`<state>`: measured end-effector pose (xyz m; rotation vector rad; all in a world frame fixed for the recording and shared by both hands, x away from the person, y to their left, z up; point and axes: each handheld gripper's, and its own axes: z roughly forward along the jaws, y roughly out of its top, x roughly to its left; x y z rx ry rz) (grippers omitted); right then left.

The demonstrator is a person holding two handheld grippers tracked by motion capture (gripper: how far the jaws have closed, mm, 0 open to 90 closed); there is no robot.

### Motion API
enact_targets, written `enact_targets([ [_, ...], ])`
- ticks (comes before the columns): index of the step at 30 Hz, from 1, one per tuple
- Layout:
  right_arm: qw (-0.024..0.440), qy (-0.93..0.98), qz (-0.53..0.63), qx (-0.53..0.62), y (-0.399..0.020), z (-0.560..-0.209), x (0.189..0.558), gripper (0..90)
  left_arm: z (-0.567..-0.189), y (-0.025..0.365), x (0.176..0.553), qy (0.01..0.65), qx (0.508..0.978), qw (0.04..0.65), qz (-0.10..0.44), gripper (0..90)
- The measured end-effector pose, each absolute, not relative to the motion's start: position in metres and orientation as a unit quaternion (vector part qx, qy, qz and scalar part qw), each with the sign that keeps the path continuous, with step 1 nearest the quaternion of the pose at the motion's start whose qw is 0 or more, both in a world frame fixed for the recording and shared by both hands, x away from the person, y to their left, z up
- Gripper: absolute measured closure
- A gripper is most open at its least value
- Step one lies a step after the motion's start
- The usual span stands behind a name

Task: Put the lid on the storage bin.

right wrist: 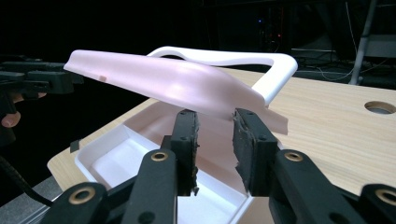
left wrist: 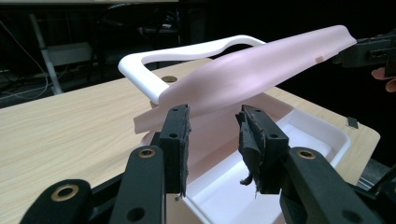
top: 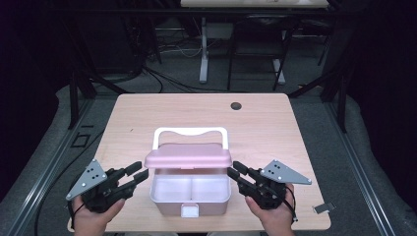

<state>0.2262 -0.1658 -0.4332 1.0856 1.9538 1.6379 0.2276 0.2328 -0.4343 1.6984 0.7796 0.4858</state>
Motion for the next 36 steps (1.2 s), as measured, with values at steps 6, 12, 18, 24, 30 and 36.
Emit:
enact_targets([
  [6,0.184,0.696,0.579,0.383,-0.167,-0.438,0.222,70.5,-0.437,0.233,0.225,0.332,0.727,0.566,0.204,63.6],
  [12,0.182,0.698,0.576,0.385,-0.169,-0.441,0.216,70.5,-0.441,0.233,0.223,0.332,0.728,0.565,0.203,63.8],
  [18,0.181,0.698,0.576,0.384,-0.17,-0.445,0.214,70.5,-0.444,0.233,0.221,0.333,0.731,0.561,0.199,63.8],
  [24,0.179,0.702,0.572,0.385,-0.171,-0.449,0.211,70.4,-0.449,0.235,0.218,0.336,0.733,0.558,0.197,63.7],
  [30,0.175,0.696,0.579,0.388,-0.175,-0.453,0.206,70.5,-0.451,0.237,0.213,0.335,0.74,0.55,0.195,63.5],
  [36,0.176,0.692,0.578,0.395,-0.181,-0.452,0.204,70.5,-0.458,0.241,0.21,0.339,0.75,0.535,0.19,62.3],
])
